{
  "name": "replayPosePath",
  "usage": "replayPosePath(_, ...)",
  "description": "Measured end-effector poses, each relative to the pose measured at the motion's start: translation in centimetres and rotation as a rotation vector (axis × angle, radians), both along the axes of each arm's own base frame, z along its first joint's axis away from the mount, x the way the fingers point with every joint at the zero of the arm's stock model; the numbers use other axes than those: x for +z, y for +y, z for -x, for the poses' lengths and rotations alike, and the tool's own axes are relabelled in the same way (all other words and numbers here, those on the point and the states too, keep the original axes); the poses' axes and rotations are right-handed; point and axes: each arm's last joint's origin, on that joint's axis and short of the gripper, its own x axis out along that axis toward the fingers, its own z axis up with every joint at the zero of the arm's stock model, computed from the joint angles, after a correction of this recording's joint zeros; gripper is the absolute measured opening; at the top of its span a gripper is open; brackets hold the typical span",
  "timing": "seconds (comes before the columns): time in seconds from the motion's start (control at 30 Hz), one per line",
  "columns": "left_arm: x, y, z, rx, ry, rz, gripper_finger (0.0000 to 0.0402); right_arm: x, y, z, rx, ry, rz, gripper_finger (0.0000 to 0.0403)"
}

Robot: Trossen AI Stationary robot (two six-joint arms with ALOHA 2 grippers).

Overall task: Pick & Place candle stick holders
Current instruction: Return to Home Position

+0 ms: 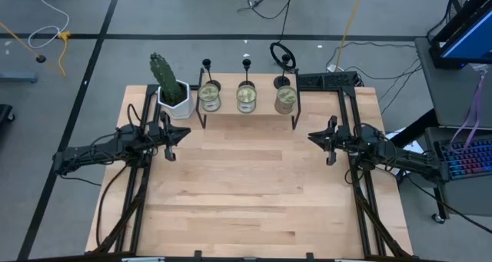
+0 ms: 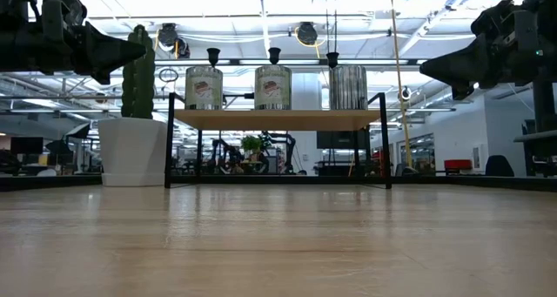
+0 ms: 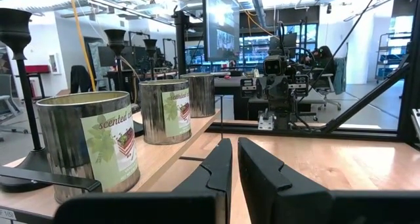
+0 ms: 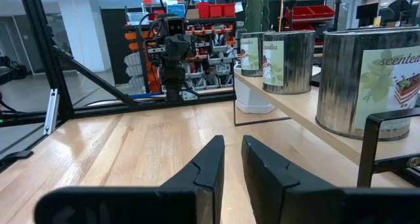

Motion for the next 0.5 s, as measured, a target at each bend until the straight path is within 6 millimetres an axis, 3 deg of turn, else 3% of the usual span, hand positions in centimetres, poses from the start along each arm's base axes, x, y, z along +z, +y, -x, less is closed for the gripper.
replayPosePath(0.5,0.04,0.0,-0.02,0.0,-0.003,0.0,0.0031,0.0,0.0,0.0,0.0,0.0,0.0,0.0045)
